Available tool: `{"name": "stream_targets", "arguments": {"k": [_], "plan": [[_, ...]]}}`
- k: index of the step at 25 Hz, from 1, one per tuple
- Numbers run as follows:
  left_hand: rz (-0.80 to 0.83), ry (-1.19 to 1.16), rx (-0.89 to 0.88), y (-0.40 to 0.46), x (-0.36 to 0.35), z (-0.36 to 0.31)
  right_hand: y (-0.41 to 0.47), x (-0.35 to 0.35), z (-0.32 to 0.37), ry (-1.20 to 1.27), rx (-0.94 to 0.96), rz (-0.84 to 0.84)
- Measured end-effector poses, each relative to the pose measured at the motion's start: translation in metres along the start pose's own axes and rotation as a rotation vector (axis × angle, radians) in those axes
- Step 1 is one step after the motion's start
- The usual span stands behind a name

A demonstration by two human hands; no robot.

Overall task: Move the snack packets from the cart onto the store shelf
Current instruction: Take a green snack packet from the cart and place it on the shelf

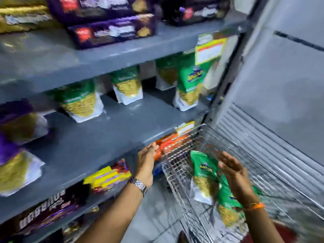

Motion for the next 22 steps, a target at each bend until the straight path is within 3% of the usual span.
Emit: {"name": "stream_targets", "arguments": {"k": [6,8,12,14,16,18,22], "plan": [[0.200,0.345,0.228,0.031,-0.128,0.138,-0.033,0.150,-0.079,-0.007,-0.062,-0.632],[0.252,0.486,0.269,0.035,-0.157,0.182,-0.037,0.171,-0.112,0.002,-0.115,-0.730],[0.316,0.681,0.339,0.035,-0.194,0.259,-0.020,0.179,-0.169,-0.029,-0.220,-0.592],[0.327,0.675,0.384,0.036,-0.202,0.299,-0.007,0.179,-0.188,-0.043,-0.246,-0.464],[0.348,0.660,0.355,0.041,-0.208,0.330,0.001,0.188,-0.205,-0.082,-0.293,-0.448],[0.327,0.645,0.352,0.047,-0.210,0.345,0.005,0.201,-0.215,-0.107,-0.380,-0.466],[0.343,0.645,0.402,0.057,-0.213,0.352,0.021,0.200,-0.232,-0.103,-0.438,-0.277]]}}
Point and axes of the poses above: each hand's wrist, its own y-axis towards the middle knuckle, its own x-axis out of the back of the hand, z = x × y, the point moved 4 cm from there along y, towards the middle knuckle, and after that the axes turned 1 degree about -z, right-handed, at the moved point
